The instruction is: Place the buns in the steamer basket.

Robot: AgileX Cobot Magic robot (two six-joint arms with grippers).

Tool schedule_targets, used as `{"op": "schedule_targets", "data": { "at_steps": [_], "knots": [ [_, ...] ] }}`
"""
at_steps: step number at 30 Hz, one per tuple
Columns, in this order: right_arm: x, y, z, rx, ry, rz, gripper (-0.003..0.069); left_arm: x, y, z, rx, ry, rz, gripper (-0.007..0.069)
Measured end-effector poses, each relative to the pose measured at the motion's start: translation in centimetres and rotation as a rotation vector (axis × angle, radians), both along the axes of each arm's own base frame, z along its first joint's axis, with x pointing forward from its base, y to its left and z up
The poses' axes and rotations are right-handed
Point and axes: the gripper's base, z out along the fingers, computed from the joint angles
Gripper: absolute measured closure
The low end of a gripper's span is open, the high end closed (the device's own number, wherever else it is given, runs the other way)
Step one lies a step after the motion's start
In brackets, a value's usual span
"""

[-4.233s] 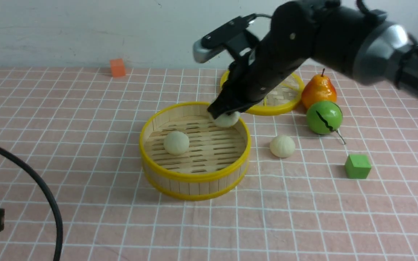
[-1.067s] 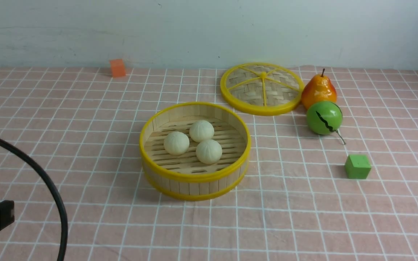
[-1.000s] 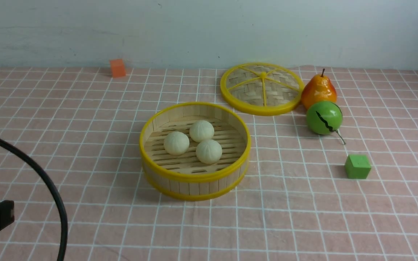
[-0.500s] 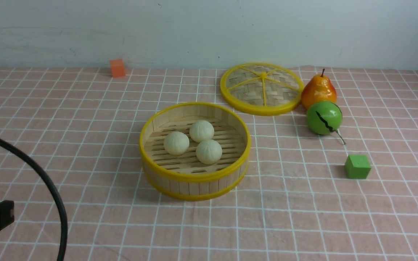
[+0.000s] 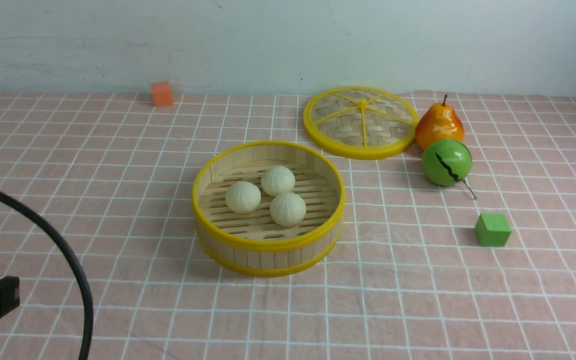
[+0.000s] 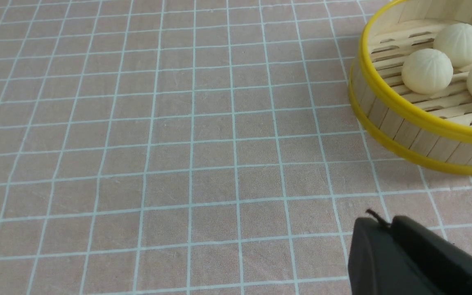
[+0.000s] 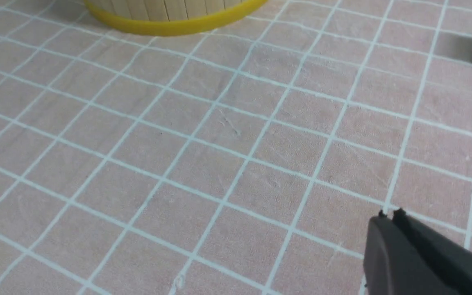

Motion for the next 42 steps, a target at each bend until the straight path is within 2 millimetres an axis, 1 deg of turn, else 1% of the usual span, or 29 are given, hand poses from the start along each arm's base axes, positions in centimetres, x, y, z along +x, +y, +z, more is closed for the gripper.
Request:
{"op": "schedule_targets", "data": {
  "at_steps": [4,5,8,12,15,17,25,42],
  "knots": [
    [-1.1,-0.9,-0.6,0.064,-0.053,-0.052,0.0661,0.0,0.0,0.0,0.000,0.001,0.000,0.0579],
    [-1.4,-1.4,-0.8,0.102,-0.052,-0.105,0.0661,0.0,0.0,0.0,0.002,0.004,0.002,0.0578],
    [-2.1,-2.5,-0.8,0.183,-0.071,-0.239,0.0659,0.0,0.1,-0.1,0.004,0.009,0.005,0.0574],
    [-3.1,-3.6,-0.6,0.142,-0.147,-0.350,0.0659,0.0,0.1,-0.1,0.005,0.012,0.006,0.0569],
    [-3.7,-4.0,-0.7,0.074,-0.192,-0.384,0.0659,-0.1,0.1,-0.1,0.005,0.014,0.007,0.0567],
    [-3.9,-4.1,-0.9,0.027,-0.179,-0.397,0.0659,-0.1,0.1,-0.1,0.005,0.015,0.008,0.0568],
    [-4.0,-4.3,-1.0,-0.024,-0.167,-0.402,0.0659,-0.1,0.1,-0.2,0.009,0.024,0.012,0.0553],
    [-4.0,-4.3,-1.0,-0.035,-0.171,-0.401,0.0643,-0.1,0.1,-0.3,0.011,0.029,0.014,0.0536]
  ]
}}
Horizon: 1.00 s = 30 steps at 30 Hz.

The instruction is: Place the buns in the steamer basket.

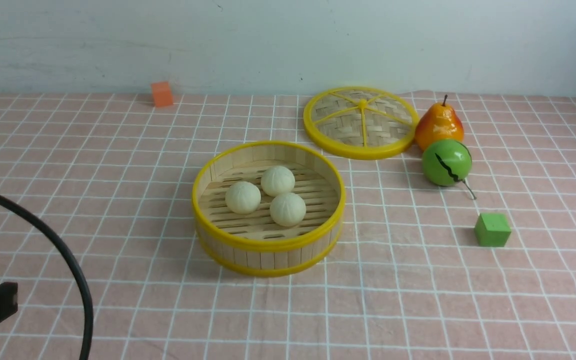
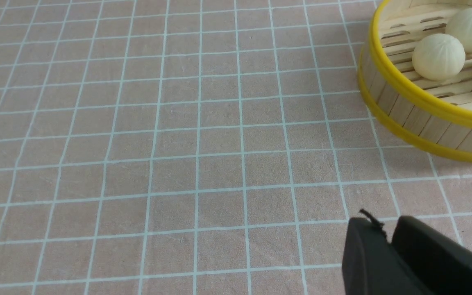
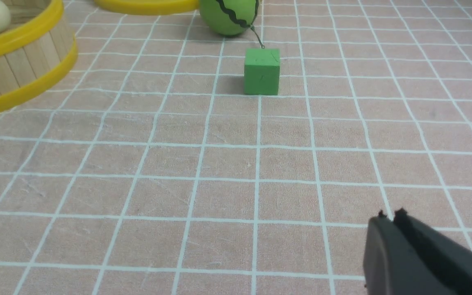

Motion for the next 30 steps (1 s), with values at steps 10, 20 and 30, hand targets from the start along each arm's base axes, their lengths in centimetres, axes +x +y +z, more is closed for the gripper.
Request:
{"op": "schedule_targets", "data": {
  "at_steps": [10,20,30],
  "knots": [
    [0.0,0.0,0.0,-0.010,0.001,0.001,0.0638,-3.0,1.5,-3.0,0.020,-0.079,-0.004,0.0531],
    [0.0,0.0,0.0,-0.014,0.001,0.002,0.0623,-6.8,2.3,-10.1,-0.217,-0.381,0.049,0.0638],
    [0.0,0.0,0.0,-0.014,0.001,0.002,0.0608,-7.6,2.0,-14.2,-0.193,-0.197,0.043,0.0638]
  ]
}}
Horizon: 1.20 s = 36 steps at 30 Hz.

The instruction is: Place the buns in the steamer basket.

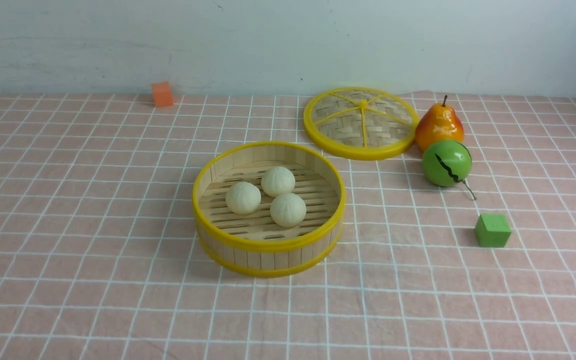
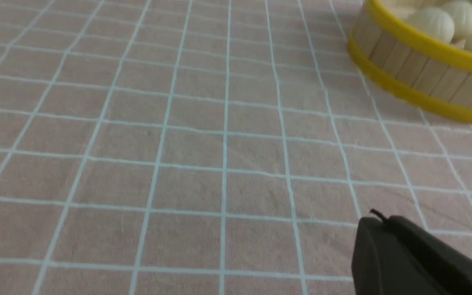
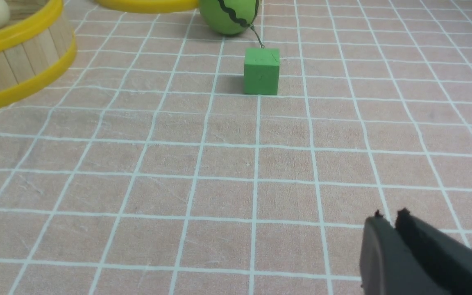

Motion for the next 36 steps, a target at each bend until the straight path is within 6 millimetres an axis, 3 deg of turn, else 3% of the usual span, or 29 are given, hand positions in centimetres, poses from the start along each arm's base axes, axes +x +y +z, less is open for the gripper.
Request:
{"op": "schedule_targets", "data": {
  "at_steps": [36],
  "knots": [
    [0.00,0.00,0.00,0.000,0.000,0.000,0.0561,-0.01,-0.05,0.00,0.015,-0.001,-0.011,0.0638]
  ]
}}
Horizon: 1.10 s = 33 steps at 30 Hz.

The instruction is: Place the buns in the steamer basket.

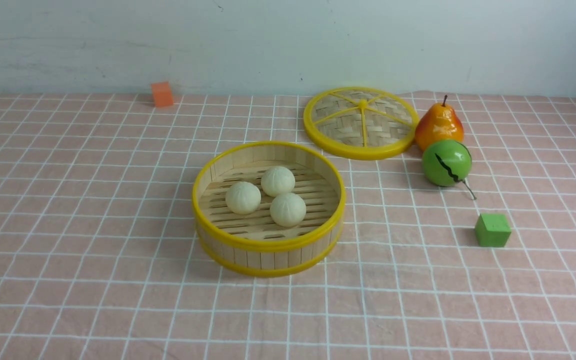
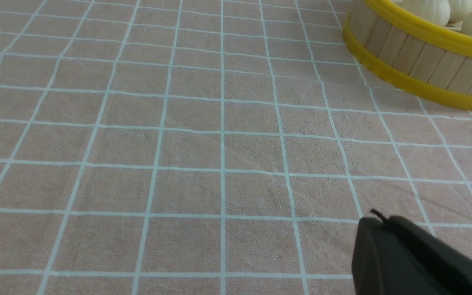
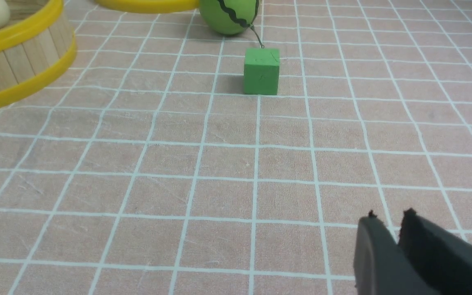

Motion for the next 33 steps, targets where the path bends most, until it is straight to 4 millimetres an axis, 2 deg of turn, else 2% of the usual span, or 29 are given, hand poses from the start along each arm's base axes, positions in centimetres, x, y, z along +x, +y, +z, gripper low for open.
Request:
{"op": "schedule_targets", "data": {
  "at_steps": [33],
  "knots": [
    [0.00,0.00,0.00,0.000,0.000,0.000,0.0529,0.00,0.00,0.00,0.000,0.000,0.000,0.0624]
  ]
}}
